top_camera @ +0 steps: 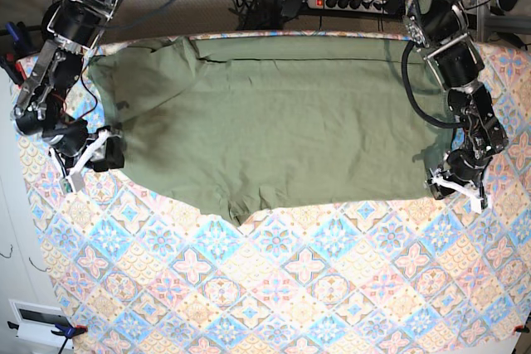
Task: Layout the t-shirt on the table in an organized manner, then fold the t-shirt properly
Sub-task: 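Release the corners and grasp the shirt sides midway with both grippers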
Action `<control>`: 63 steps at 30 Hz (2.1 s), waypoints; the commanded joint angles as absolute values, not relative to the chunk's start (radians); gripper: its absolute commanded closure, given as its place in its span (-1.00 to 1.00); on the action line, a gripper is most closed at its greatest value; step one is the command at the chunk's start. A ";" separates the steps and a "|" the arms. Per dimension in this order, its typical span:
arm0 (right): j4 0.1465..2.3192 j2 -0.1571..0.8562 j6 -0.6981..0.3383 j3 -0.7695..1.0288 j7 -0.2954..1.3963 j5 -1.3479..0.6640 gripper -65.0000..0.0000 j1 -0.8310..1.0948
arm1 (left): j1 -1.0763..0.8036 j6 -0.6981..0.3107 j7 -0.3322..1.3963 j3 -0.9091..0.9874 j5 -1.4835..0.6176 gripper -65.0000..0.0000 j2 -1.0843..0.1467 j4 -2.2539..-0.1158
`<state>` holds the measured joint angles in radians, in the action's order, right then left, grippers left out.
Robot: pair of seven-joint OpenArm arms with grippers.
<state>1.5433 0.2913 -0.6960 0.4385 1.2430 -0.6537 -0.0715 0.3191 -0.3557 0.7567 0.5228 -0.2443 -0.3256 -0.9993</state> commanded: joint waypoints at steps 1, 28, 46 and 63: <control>1.558 0.314 -0.698 0.446 1.236 -0.651 0.31 -0.081 | 0.346 -0.360 0.717 0.527 -0.248 0.01 -0.344 -1.001; 1.560 0.297 -0.698 0.447 1.237 -0.657 0.31 -0.077 | 0.348 -0.295 0.667 0.530 -0.245 0.00 -0.340 -0.848; 1.560 0.297 -0.698 0.446 1.237 -0.657 0.31 -0.077 | 0.294 -0.430 0.739 0.524 -0.255 0.67 -0.317 -0.960; 1.483 0.295 -0.698 0.292 1.225 -0.463 0.30 -0.288 | 0.280 -0.432 0.737 0.530 -0.348 1.00 -0.325 -0.967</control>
